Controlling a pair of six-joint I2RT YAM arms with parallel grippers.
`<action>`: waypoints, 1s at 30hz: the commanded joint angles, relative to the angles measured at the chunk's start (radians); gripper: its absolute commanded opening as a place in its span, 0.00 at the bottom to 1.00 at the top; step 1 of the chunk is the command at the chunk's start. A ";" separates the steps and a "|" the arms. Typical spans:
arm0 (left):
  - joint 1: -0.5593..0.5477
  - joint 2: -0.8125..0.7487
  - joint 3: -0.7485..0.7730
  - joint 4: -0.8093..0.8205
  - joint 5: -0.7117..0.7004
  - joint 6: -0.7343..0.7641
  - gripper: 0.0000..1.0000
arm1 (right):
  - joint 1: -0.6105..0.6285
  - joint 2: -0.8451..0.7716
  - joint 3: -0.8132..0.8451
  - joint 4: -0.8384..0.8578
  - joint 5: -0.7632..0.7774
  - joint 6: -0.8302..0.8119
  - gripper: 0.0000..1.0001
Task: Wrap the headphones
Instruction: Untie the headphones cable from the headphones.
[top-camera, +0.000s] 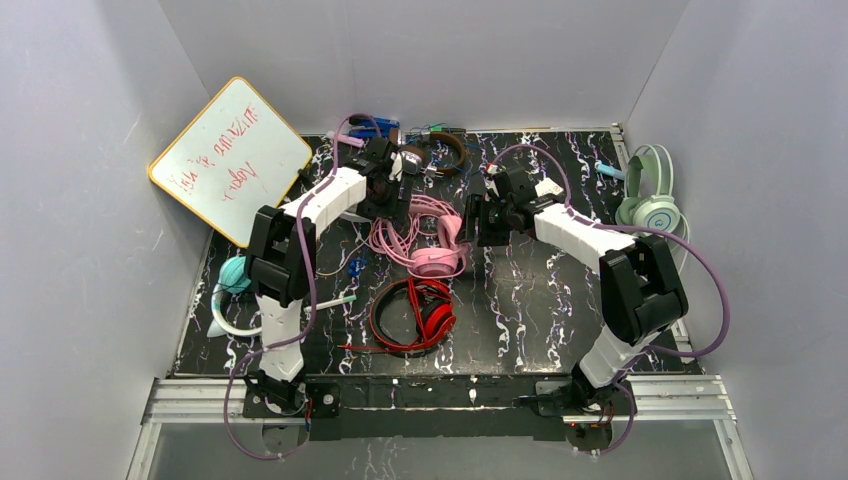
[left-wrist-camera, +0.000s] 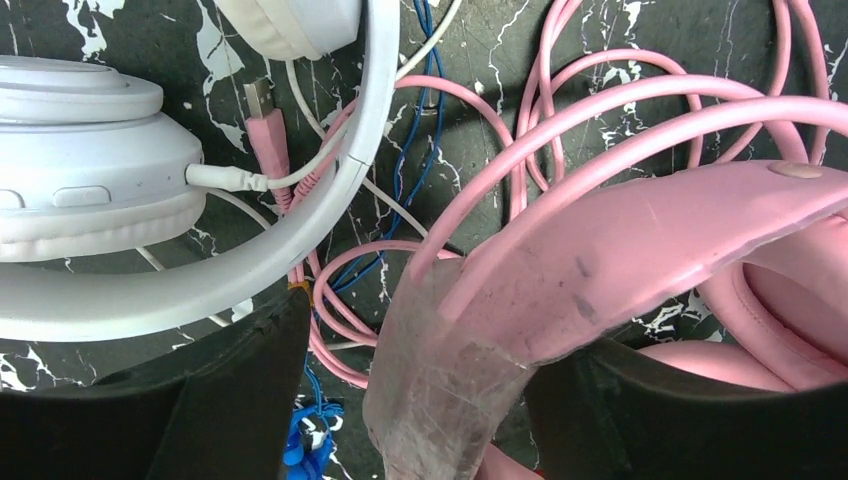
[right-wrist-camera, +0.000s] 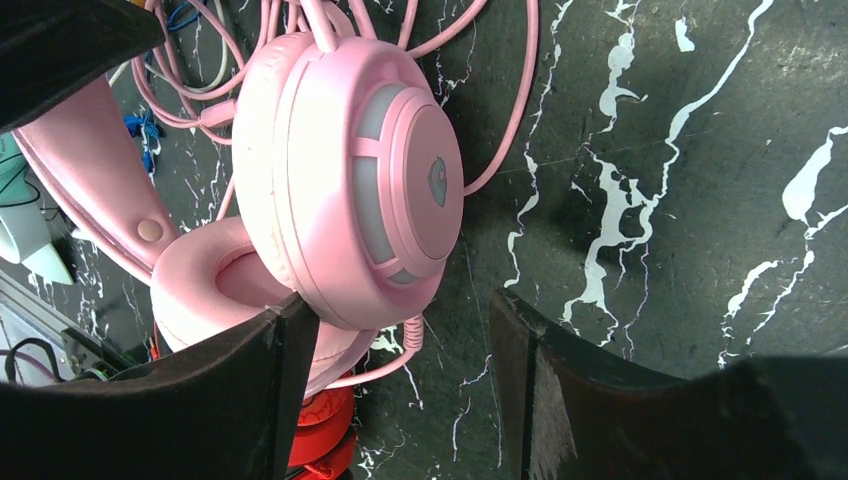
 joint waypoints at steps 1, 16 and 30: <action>0.004 0.011 0.066 -0.082 -0.050 0.026 0.64 | -0.001 -0.005 -0.025 -0.046 0.029 -0.036 0.69; -0.004 -0.120 0.062 -0.095 -0.162 -0.007 0.00 | -0.006 -0.161 -0.048 0.002 0.043 -0.057 0.81; 0.017 -0.624 0.006 -0.154 -0.333 -0.310 0.00 | -0.005 -0.685 -0.303 0.255 0.140 -0.088 0.88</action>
